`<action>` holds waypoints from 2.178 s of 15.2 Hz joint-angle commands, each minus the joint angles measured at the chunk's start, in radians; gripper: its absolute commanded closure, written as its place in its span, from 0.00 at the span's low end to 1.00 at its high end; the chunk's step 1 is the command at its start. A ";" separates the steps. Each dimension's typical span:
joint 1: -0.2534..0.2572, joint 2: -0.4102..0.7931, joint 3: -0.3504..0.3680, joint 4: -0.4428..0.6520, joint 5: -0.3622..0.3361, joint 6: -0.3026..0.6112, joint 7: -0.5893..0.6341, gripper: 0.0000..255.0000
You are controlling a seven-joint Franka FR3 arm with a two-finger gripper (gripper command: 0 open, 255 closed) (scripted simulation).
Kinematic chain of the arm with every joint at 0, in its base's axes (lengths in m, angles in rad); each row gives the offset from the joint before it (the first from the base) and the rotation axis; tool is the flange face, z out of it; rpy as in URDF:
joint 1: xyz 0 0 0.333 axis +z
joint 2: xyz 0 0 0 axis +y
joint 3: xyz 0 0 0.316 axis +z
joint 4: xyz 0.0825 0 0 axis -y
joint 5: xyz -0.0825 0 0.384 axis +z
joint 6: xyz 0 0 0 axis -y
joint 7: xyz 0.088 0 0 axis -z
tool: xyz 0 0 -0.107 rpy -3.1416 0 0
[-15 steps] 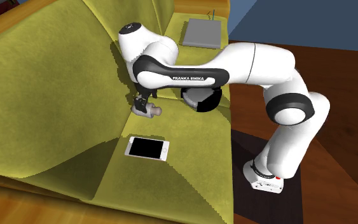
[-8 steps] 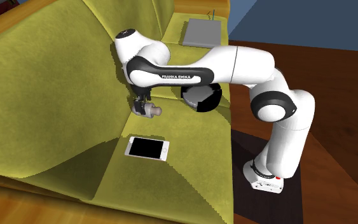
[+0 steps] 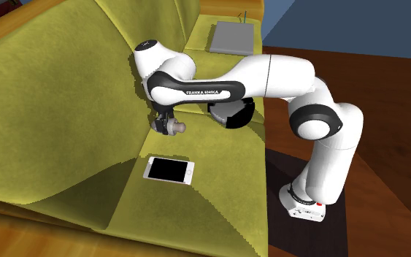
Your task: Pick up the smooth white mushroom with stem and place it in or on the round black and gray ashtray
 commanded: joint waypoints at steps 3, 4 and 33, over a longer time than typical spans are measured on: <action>0.000 0.000 0.000 0.000 0.000 0.000 0.000 1.00; 0.000 0.000 0.000 0.000 0.000 0.000 0.000 1.00; 0.062 0.142 0.002 0.508 -0.042 -0.367 0.025 1.00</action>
